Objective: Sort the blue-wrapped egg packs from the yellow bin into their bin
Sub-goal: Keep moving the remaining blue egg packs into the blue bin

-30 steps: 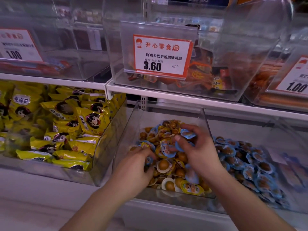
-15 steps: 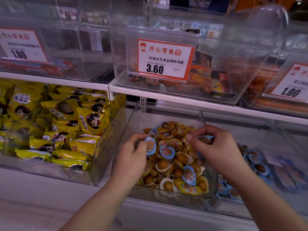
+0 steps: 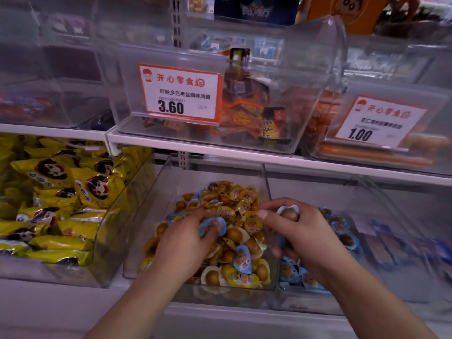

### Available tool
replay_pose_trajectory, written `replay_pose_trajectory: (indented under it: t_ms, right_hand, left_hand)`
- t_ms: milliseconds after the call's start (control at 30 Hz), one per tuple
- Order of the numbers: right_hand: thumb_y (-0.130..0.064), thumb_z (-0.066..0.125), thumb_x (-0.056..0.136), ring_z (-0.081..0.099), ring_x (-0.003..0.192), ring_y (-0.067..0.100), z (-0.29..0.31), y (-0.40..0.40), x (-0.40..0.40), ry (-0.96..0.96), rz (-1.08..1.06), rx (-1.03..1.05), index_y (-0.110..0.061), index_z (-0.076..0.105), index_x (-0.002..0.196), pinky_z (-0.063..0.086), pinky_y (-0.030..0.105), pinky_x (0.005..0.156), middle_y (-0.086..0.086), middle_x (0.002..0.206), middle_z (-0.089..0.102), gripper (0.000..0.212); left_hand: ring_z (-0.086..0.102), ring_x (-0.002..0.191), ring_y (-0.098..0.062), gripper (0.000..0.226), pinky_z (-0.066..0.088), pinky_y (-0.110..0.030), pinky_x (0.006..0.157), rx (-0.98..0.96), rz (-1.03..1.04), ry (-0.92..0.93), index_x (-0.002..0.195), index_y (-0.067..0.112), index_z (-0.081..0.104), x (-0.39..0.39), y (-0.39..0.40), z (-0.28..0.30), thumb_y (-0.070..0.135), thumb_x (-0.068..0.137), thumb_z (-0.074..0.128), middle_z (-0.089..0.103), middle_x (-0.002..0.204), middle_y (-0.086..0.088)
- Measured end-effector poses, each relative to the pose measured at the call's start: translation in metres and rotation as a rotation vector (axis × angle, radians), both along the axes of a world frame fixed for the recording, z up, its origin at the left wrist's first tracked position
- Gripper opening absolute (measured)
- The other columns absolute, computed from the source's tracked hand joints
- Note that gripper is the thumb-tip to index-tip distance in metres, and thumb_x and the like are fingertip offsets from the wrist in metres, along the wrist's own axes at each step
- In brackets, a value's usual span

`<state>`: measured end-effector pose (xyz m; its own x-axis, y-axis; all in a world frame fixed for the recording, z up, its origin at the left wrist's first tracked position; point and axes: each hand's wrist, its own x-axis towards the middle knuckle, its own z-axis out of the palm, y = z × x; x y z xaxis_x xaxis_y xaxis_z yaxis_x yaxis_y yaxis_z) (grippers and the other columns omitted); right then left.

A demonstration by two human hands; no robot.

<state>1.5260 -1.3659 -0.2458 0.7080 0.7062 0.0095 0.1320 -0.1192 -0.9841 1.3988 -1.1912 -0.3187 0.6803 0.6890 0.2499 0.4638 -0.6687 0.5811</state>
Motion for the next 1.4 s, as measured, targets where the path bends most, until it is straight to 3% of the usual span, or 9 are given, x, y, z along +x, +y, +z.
replay_pose_trajectory:
  t_ms: [200,433,600,700,833,967,1100,1233,1400]
  right_hand:
    - [-0.06,0.076,0.074,0.067,0.061,0.029,0.004,0.001,-0.006,0.37,0.108,0.026,-0.01,0.067,0.111,0.038,0.024,0.038,0.013,0.09,0.067,0.063]
    - [-0.043,0.067,0.092,0.067,0.063,0.016,-0.001,0.008,-0.026,0.364,0.151,0.127,-0.008,0.069,0.112,0.045,0.024,0.038,0.005,0.087,0.073,0.04]
    - [-0.043,0.069,0.085,0.07,0.067,0.029,0.0,0.007,-0.025,0.603,0.029,0.214,-0.005,0.063,0.122,0.051,0.03,0.043,0.017,0.089,0.072,0.054]
    - [-0.043,0.061,0.093,0.07,0.092,0.033,-0.001,0.015,-0.036,0.707,0.135,0.174,-0.006,0.062,0.126,0.059,0.039,0.069,0.017,0.107,0.071,0.049]
    - [-0.051,0.045,0.1,0.062,0.122,0.019,0.001,0.02,-0.047,0.804,0.219,0.25,-0.02,0.065,0.131,0.044,0.043,0.11,0.006,0.128,0.069,0.048]
    - [-0.044,0.051,0.1,0.071,0.105,0.018,0.003,0.015,-0.041,0.652,0.147,0.259,-0.017,0.069,0.121,0.056,0.034,0.082,0.004,0.113,0.075,0.04]
    - [-0.037,0.058,0.099,0.057,0.051,0.006,0.002,0.005,-0.034,0.575,0.143,0.286,-0.02,0.072,0.086,0.039,0.019,0.042,-0.004,0.065,0.065,0.026]
    - [-0.032,0.067,0.091,0.059,0.054,0.011,0.002,-0.002,-0.008,0.639,-0.007,0.356,-0.006,0.067,0.096,0.037,0.02,0.038,0.007,0.073,0.068,0.027]
    - [-0.026,0.063,0.097,0.064,0.075,0.022,-0.009,-0.013,0.061,0.472,-0.4,0.33,-0.003,0.064,0.099,0.047,0.025,0.049,0.016,0.095,0.076,0.023]
  left_hand:
    - [0.065,0.077,0.003,0.019,0.044,-0.008,0.059,-0.249,-0.107,-0.529,0.094,0.04,0.066,0.006,-0.031,0.033,0.057,0.088,0.06,0.069,0.085,0.022]
    - [0.065,0.086,0.006,0.048,0.048,-0.009,0.067,-0.233,-0.246,-0.494,0.133,0.056,0.048,0.022,-0.057,0.036,0.044,0.09,0.064,0.065,0.097,0.024]
    - [0.063,0.101,0.006,0.024,0.05,-0.012,0.082,-0.321,-0.042,-0.8,0.118,0.043,0.061,0.028,-0.07,0.038,0.051,0.096,0.054,0.066,0.108,0.026]
    - [0.06,0.102,0.003,0.018,0.043,-0.008,0.081,-0.223,0.024,-0.888,0.112,0.039,0.057,0.026,-0.079,0.041,0.043,0.102,0.042,0.063,0.105,0.022]
    - [0.049,0.104,-0.011,0.027,0.04,-0.028,0.093,-0.022,-0.083,-0.595,0.117,0.039,0.05,0.024,-0.074,0.041,0.051,0.102,0.032,0.053,0.106,0.019]
    - [0.038,0.135,-0.013,0.045,0.032,-0.04,0.114,-0.069,-0.24,-0.467,0.14,0.038,0.044,0.024,-0.064,0.039,0.051,0.101,0.025,0.046,0.138,0.014]
    - [0.016,0.148,0.0,0.059,0.018,-0.035,0.121,-0.14,-0.375,-0.431,0.151,0.047,0.014,0.023,-0.069,0.041,0.068,0.095,0.014,0.024,0.157,0.024]
    - [0.023,0.148,-0.005,0.08,0.022,-0.039,0.121,-0.288,-0.398,-0.451,0.147,0.048,0.013,0.027,-0.071,0.044,0.09,0.078,0.012,0.028,0.159,0.014]
    - [0.049,0.121,0.0,0.033,0.04,-0.024,0.097,0.024,-0.252,-0.249,0.125,0.044,0.058,0.014,-0.041,0.024,0.05,0.096,0.045,0.048,0.124,0.029]
